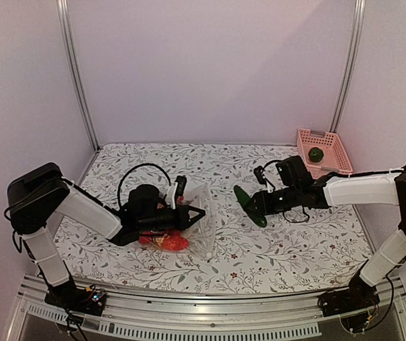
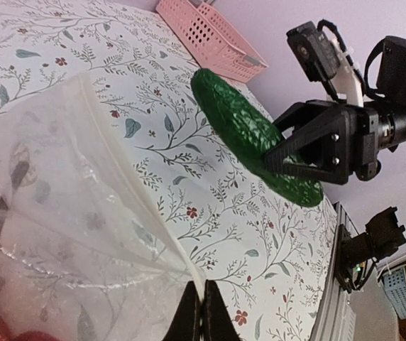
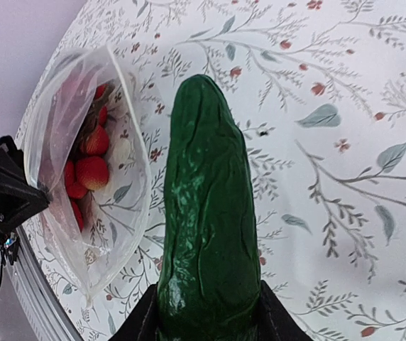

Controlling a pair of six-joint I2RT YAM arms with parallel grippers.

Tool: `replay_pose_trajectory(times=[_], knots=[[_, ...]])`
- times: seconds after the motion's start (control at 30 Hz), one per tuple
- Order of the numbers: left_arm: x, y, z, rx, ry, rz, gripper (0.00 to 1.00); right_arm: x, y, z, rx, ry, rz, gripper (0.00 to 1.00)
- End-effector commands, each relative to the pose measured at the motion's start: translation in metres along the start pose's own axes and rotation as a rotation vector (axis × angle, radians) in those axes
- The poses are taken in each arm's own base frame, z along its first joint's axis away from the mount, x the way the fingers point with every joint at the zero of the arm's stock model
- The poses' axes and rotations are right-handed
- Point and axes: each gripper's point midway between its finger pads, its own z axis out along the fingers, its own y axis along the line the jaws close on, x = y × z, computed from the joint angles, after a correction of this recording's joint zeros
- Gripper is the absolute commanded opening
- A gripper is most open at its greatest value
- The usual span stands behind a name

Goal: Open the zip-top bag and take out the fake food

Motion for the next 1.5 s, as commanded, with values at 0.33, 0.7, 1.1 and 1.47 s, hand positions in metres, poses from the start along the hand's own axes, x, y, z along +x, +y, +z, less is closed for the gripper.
replay_pose_trajectory(times=[0.33, 0.7, 1.1, 1.47], knots=[[-0.015, -0.008, 0.007, -0.017, 0.030, 0.064, 0.00, -0.155, -0.162, -0.143, 0.304, -0.476, 0.154, 0.34], [-0.015, -0.009, 0.006, -0.009, 0.022, 0.053, 0.00, -0.224, -0.296, -0.205, 0.596, -0.612, 0.235, 0.36], [-0.011, -0.006, 0.004, -0.013, 0.026, 0.044, 0.00, -0.242, -0.387, -0.217, 0.802, -0.615, 0.248, 0.36], [-0.012, -0.005, 0.003, -0.021, 0.026, 0.041, 0.00, -0.220, -0.452, -0.198, 0.897, -0.545, 0.279, 0.39]])
